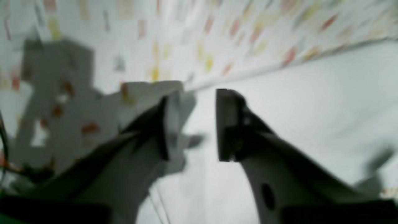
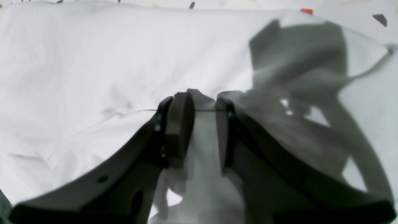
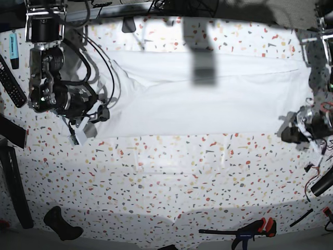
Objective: Fold the T-shirt properly
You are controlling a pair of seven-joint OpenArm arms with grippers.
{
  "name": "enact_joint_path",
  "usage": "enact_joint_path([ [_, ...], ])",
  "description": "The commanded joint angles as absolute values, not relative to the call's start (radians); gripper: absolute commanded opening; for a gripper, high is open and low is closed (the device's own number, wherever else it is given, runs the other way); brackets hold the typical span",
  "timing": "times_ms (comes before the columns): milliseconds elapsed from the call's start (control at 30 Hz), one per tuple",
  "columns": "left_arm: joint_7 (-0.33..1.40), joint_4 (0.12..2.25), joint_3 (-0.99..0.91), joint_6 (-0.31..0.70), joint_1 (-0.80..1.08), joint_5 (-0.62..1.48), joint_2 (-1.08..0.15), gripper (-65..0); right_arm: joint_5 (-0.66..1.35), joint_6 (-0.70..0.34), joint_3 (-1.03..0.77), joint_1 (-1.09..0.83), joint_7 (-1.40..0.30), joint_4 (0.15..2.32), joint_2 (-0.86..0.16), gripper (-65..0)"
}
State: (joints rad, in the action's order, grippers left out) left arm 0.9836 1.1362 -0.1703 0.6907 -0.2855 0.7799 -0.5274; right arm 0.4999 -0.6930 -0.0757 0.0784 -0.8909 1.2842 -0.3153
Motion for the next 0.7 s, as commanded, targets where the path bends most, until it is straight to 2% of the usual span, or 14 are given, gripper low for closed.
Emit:
enact_joint_path([
  [0,1.028,1.158,-0.176,0.698,-0.314,0.822,-0.556,-38.7,0.445,-0.695,-0.061,0.067,-1.013,1.266,-0.315,-47.3],
  [33,1.085,1.159,-0.176,0.698,-0.322,0.854,-0.564,-36.1,0.445,-0.696,-0.061,0.071,-1.021,1.266,-0.316,-46.3],
  [100,1.169,1.159,-0.176,0.698,-0.329,0.881,-0.577,-32.2,0.445,-0.696,-0.061,0.072,-1.029,1.266,-0.315,-40.1],
  [200,1.166,1.159,-0.176,0.698,-0.316,0.879,-0.6,-31.4,0.445,-0.696,-0.061,0.072,-1.029,1.266,-0.316,-33.3],
  [300,1.048,1.159,-0.176,0.698,-0.285,0.83,-0.636,-31.5,0.448,-0.696,-0.061,0.073,-1.029,1.266,-0.316,-33.3],
  [367,0.992,1.159,-0.176,0.66,-0.263,0.757,-0.661,-31.5,0.448,-0.696,-0.061,0.075,-1.029,1.266,-0.316,-33.3],
  [467,0.986,1.159,-0.176,0.64,-0.231,0.685,-0.687,-31.5,0.449,-0.698,-0.061,0.075,-1.029,1.274,-0.316,-33.4],
  [667,1.009,1.159,-0.177,0.635,-0.126,0.684,-0.7,-31.4,0.449,-0.698,-0.061,0.075,-1.031,1.313,-0.316,-33.4],
])
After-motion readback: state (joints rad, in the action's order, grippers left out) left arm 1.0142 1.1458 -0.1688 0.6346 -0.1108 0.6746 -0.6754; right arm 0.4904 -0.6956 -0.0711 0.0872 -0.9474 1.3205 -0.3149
